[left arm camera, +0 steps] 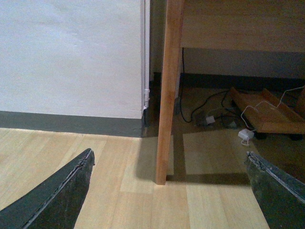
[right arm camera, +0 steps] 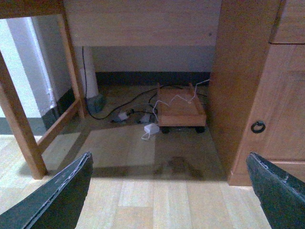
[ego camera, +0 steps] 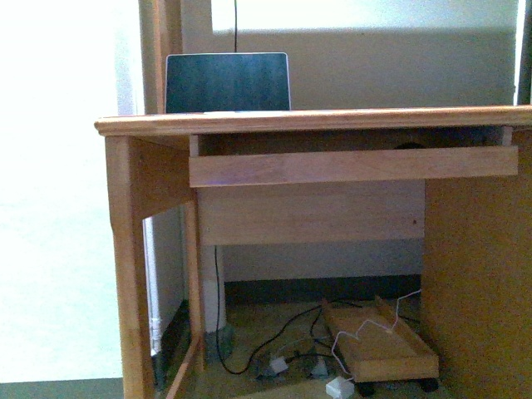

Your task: Place mouse

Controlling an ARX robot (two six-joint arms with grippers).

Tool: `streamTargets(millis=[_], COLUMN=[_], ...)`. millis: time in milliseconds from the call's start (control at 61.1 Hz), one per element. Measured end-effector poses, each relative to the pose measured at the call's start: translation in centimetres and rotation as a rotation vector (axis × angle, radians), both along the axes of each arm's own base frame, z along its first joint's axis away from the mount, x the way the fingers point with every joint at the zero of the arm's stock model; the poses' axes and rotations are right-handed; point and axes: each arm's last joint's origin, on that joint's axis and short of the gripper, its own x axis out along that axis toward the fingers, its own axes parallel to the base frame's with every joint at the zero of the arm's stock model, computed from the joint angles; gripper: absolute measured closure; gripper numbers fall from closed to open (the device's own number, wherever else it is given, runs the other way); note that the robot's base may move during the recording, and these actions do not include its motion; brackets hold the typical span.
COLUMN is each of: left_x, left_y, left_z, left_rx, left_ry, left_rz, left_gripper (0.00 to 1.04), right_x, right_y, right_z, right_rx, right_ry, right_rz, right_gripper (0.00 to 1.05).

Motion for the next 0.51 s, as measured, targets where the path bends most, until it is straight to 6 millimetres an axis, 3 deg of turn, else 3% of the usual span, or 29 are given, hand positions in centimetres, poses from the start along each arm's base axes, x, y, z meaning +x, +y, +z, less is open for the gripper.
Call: streamTargets(millis=[508], left_x=[0.00], left_y=[0.00], left_z=[0.00], left_rx=[0.000], left_ry=[0.000], left_rz=[0.000], left_gripper=[0.08], right_x=[0.00], right_y=[0.00], right_z=[0.00], right_rx=[0.000], right_ry=[0.000], right_rz=[0.000], right_gripper=[0.07])
